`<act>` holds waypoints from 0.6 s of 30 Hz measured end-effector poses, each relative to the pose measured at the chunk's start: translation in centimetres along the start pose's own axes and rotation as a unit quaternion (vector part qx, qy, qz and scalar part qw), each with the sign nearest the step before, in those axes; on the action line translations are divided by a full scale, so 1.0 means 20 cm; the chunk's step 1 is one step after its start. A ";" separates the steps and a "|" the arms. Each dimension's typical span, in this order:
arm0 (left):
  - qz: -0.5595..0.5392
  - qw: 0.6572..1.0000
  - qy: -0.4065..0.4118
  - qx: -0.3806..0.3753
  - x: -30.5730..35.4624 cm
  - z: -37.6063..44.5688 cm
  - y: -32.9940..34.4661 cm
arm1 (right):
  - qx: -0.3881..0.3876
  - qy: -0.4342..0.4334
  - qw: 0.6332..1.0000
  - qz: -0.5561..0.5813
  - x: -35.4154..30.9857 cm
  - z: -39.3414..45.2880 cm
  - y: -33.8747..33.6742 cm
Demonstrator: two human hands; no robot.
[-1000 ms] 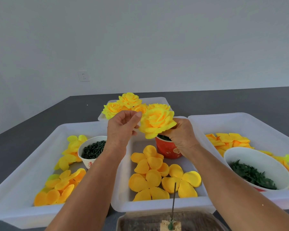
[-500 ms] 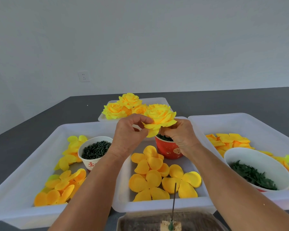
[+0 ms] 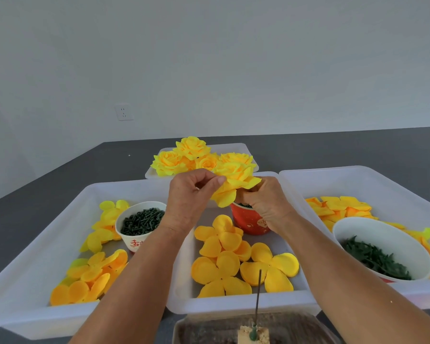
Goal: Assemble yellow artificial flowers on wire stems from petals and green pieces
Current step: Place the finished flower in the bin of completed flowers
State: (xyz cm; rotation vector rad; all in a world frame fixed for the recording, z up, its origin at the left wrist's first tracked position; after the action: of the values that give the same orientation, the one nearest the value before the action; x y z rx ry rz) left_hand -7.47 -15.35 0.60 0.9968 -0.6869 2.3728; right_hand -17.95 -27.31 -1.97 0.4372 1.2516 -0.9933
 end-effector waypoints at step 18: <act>-0.140 0.965 -0.206 0.076 -0.03 -0.01 -0.03 | 0.038 -0.023 0.995 0.092 0.01 0.03 -0.03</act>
State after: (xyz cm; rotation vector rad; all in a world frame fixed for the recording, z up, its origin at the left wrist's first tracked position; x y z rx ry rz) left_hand -6.78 -14.96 0.21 1.5692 -0.4695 2.0108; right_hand -18.05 -28.05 -1.85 0.5748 1.1143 -0.8907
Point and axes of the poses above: each hand's wrist, its own z-axis towards the middle knuckle, its own y-axis out of the palm, x = y × z, the point moved 3 cm from there along z, towards the middle knuckle, and after that the axes turned 1 degree about x, right-handed, at the moved point
